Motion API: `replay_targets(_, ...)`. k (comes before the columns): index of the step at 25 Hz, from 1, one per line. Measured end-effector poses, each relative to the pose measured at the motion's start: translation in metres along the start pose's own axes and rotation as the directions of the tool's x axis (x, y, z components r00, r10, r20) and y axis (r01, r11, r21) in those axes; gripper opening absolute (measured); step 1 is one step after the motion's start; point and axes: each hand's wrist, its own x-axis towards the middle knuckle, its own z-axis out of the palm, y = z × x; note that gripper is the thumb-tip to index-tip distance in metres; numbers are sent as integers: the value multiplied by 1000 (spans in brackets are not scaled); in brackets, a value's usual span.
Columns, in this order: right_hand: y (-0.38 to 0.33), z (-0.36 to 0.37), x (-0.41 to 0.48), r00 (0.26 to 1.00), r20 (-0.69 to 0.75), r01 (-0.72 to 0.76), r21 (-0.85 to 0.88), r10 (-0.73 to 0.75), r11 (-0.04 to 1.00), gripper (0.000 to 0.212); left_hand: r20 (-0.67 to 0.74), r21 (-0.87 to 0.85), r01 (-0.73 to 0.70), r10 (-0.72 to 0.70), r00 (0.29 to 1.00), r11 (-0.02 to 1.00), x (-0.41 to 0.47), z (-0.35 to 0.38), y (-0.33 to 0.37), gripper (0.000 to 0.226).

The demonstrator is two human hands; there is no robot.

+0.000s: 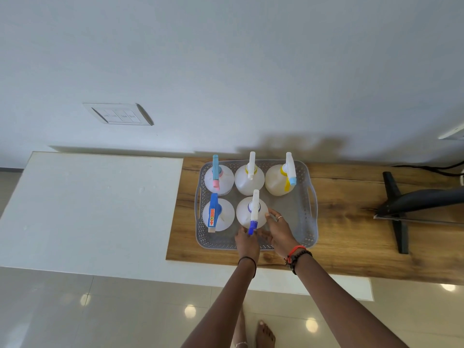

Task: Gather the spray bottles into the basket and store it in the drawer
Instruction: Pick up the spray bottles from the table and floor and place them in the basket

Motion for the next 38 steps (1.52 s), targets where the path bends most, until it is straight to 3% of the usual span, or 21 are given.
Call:
replay_targets(6, 15, -6, -17, 985, -171, 28, 8, -26, 1000, 28, 20, -12, 6, -5, 1000, 1000, -28, -11, 2, 51)
replay_targets(12, 30, -8, -53, 975, -212, 62, -42, -70, 997, 20, -30, -81, -34, 31, 999, 996, -70, -32, -11, 41)
replay_targets(25, 101, 54, -166, 998, -43, 37, -249, -49, 968, 9, -218, -268, -190, 132, 967, 945, -148, -166, -90, 26)
replay_targets(34, 194, 136, -229, 995, 83, 82, -384, -54, 920, 3, -400, -356, -174, 19, 917, 918, -176, -291, -173, 30)
replay_targets(38, 256, 165, -263, 995, 94, 79, -419, -43, 904, 16, -443, -365, -161, -19, 896, 917, -195, -358, -236, 31)
